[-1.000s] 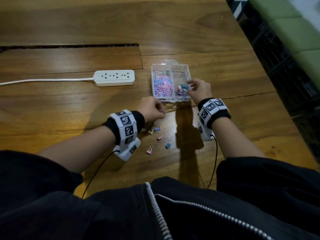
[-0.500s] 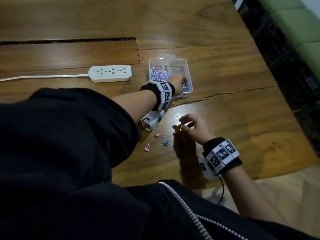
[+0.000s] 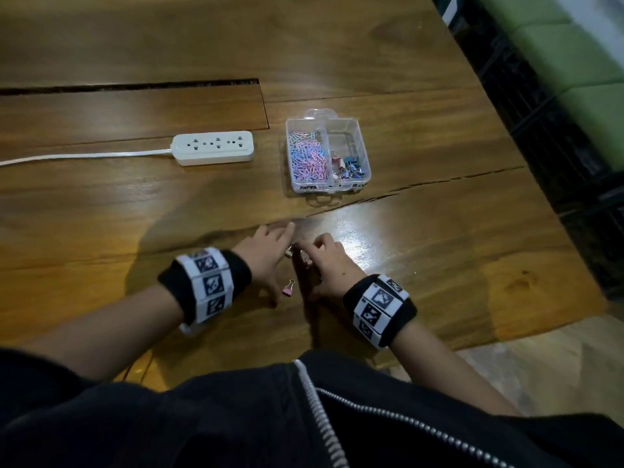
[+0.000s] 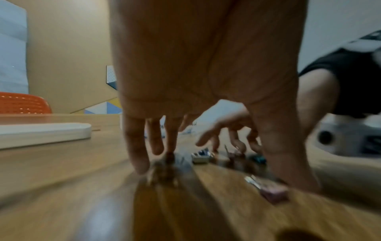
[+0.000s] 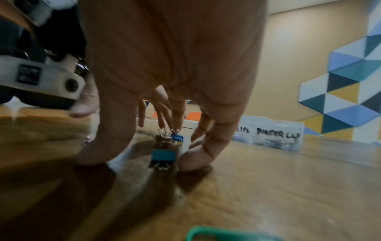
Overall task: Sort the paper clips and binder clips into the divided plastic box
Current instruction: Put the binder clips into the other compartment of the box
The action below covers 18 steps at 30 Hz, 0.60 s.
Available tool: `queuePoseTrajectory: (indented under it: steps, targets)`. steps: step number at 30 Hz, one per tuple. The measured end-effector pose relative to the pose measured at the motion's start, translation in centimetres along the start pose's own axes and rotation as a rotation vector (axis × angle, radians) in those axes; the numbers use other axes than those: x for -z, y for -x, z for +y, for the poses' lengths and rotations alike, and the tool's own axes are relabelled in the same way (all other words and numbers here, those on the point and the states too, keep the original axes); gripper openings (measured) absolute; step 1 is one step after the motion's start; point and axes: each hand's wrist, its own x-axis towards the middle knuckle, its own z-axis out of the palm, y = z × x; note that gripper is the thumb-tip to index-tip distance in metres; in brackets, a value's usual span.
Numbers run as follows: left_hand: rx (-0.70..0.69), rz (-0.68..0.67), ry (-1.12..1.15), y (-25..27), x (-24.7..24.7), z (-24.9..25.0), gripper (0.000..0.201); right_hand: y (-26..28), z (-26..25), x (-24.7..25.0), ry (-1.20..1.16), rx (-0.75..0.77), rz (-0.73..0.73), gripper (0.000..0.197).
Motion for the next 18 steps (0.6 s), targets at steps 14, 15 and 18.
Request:
queuePoseTrajectory:
  steps: [14,15,18]
  targets:
    - [0.067,0.372,0.316,-0.2,-2.4,1.7,0.031,-1.0,-0.8,-0.3,-0.024,-0.001,0.159,0.044]
    - [0.058,0.376,0.286,-0.1,-2.4,1.8,0.03,-0.9,-0.9,-0.5,-0.015,-0.01,0.168,0.042]
    - [0.04,0.35,0.205,0.0,-2.5,2.0,0.032,-0.7,-1.4,-0.7,-0.028,-0.03,0.181,0.033]
